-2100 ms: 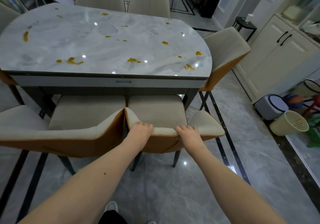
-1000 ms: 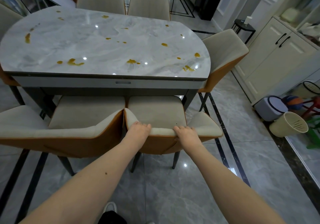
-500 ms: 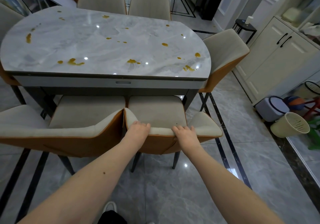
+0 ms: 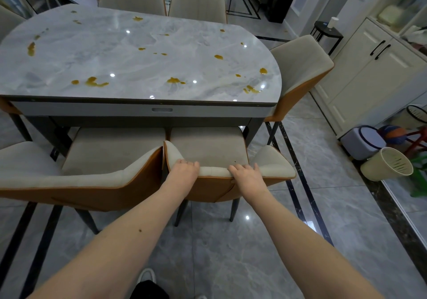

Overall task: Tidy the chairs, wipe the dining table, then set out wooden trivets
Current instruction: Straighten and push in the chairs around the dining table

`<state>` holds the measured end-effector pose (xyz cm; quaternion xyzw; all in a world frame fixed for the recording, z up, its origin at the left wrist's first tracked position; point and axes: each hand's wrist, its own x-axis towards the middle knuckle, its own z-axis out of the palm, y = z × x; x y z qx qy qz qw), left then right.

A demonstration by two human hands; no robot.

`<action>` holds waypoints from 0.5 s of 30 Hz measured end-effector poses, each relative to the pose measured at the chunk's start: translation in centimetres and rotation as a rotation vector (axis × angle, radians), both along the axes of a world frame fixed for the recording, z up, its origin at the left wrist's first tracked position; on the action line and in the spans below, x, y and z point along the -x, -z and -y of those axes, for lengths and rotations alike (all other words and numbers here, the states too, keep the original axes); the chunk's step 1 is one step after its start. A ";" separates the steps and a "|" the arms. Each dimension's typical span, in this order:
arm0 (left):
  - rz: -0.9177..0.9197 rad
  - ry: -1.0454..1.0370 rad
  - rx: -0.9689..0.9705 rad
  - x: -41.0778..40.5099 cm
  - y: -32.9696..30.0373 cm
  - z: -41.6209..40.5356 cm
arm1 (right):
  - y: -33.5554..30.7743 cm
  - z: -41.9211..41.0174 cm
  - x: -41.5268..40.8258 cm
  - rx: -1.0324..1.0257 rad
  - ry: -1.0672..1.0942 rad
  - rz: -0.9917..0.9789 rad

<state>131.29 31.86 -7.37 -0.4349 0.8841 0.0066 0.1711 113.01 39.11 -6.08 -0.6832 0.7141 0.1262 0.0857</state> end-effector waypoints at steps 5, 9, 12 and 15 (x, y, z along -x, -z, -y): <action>-0.018 -0.011 0.002 0.0 0.0 0.0 | -0.1 0.1 -0.1 0.005 0.017 0.009; -0.022 -0.017 -0.004 -0.2 -0.2 -0.1 | -0.3 0.0 -0.3 -0.008 0.027 -0.002; -0.054 -0.014 -0.011 -0.3 -0.4 -0.1 | -0.4 0.1 -0.5 -0.008 0.037 -0.016; -0.115 -0.025 -0.018 -0.8 -0.7 -0.4 | -0.6 0.0 -0.9 -0.007 0.042 -0.026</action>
